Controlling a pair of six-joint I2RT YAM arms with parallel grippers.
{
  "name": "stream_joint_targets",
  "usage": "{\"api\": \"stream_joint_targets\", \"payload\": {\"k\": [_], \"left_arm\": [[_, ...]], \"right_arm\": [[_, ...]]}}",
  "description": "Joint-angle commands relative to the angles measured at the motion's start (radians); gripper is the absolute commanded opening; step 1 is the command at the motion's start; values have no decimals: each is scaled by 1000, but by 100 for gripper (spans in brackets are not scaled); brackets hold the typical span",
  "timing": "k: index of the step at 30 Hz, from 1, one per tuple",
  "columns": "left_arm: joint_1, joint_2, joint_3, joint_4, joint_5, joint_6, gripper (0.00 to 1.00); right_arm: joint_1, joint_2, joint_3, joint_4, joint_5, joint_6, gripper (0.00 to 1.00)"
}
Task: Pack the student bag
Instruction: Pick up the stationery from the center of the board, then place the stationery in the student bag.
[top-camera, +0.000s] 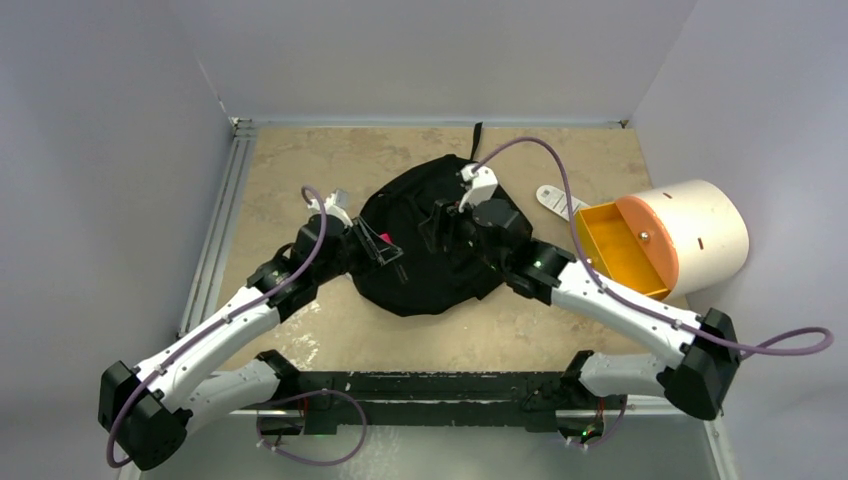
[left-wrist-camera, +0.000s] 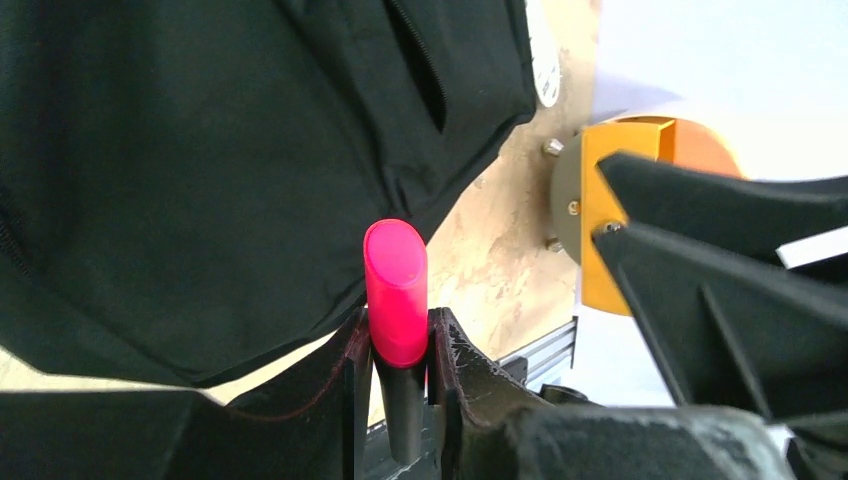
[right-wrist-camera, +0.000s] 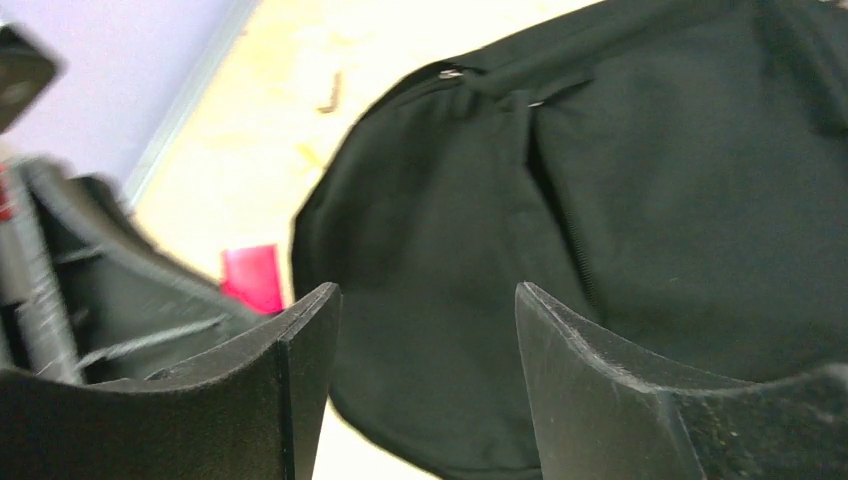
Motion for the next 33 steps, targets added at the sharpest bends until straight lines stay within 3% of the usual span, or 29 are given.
{"api": "stream_joint_targets", "payload": {"k": [1, 8, 19, 33], "left_arm": [[-3, -40, -18, -28, -24, 18, 0], [-2, -68, -23, -60, -29, 17, 0], [-3, -69, -20, -70, -24, 16, 0], [-3, -65, -17, -70, -26, 16, 0]], "right_arm": [[-1, 138, 164, -251, 225, -140, 68], [-36, 316, 293, -305, 232, -291, 78], [-64, 468, 387, -322, 327, -409, 79], [-73, 571, 389, -269, 456, -466, 75]]}}
